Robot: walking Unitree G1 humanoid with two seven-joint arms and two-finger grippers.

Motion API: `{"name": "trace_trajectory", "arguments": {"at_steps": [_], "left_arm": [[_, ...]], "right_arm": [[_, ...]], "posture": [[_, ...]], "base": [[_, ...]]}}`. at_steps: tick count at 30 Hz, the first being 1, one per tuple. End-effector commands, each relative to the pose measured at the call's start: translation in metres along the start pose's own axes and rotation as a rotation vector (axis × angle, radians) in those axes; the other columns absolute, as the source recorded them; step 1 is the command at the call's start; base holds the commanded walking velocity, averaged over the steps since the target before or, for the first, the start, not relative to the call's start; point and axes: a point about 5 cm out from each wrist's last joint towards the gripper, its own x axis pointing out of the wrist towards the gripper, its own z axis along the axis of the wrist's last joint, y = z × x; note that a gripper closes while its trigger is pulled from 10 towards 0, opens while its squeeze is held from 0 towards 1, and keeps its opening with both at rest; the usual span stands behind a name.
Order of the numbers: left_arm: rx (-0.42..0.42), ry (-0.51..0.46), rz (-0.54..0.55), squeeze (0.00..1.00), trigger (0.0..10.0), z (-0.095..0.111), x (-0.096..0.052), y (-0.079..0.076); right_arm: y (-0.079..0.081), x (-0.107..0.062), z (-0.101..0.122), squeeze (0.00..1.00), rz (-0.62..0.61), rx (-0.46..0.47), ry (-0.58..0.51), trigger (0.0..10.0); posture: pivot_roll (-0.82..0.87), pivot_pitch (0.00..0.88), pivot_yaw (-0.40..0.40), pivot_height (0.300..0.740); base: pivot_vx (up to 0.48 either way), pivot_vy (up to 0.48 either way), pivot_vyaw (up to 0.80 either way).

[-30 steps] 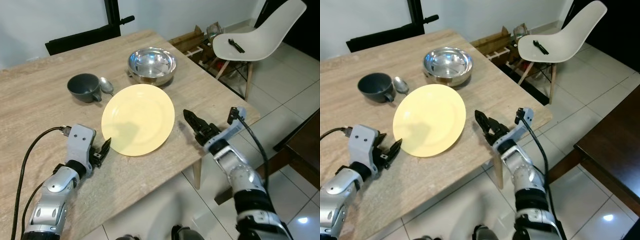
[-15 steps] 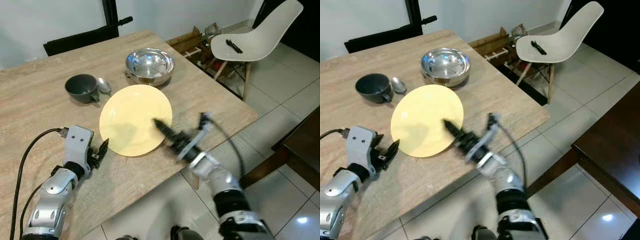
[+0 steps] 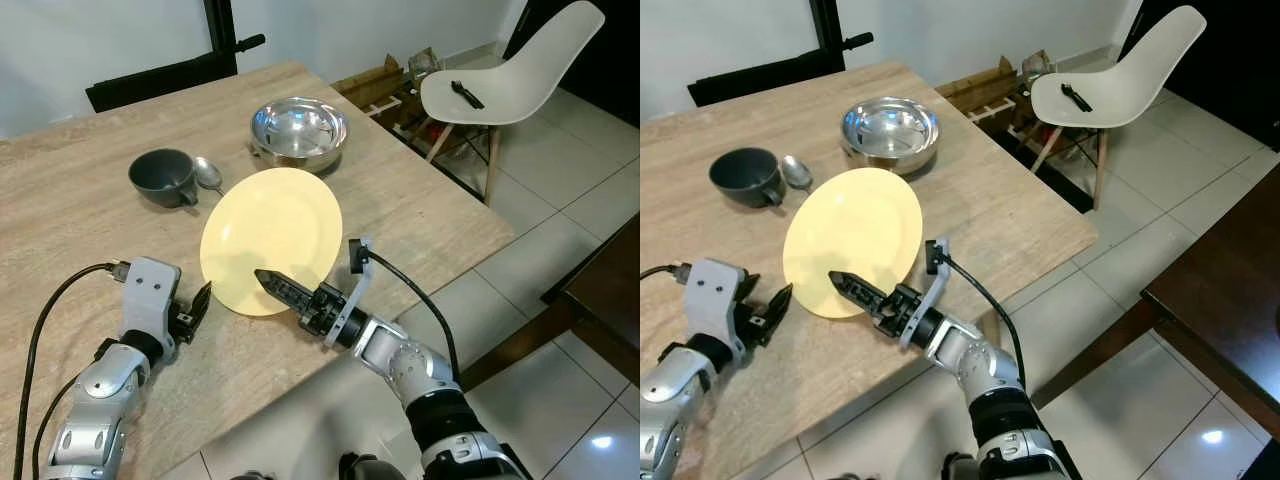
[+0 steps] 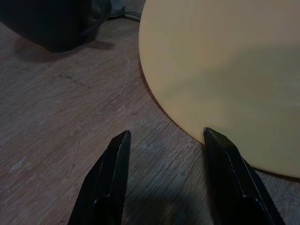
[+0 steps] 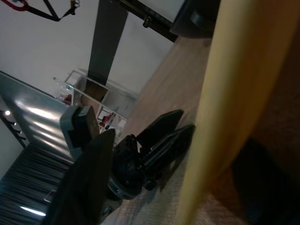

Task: Setting the table

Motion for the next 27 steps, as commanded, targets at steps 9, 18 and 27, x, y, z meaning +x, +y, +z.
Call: {"name": "trace_trajectory", "arguments": {"at_steps": [9, 18, 27], "left_arm": [[-0.028, 0.158, -0.011, 0.0, 10.0, -0.031, -0.009, -0.007], [-0.027, 0.166, -0.012, 0.0, 10.0, -0.034, -0.011, -0.008], [-0.023, 0.171, -0.012, 0.0, 10.0, -0.035, -0.012, -0.007]], "right_arm": [[-0.005, 0.015, -0.015, 0.0, -0.103, 0.037, -0.074, 0.0], [-0.007, 0.023, 0.003, 0.0, -0.177, 0.007, -0.213, 0.0], [-0.005, 0.028, 0.002, 0.0, -0.167, -0.002, -0.222, 0.0]], "posture": [[0.01, 0.113, 0.002, 0.74], [0.01, 0.109, -0.001, 0.74], [0.01, 0.098, 0.002, 0.74]], "base": [[0.0, 0.0, 0.0], [0.0, 0.0, 0.0], [0.0, 0.0, 0.0]]}}
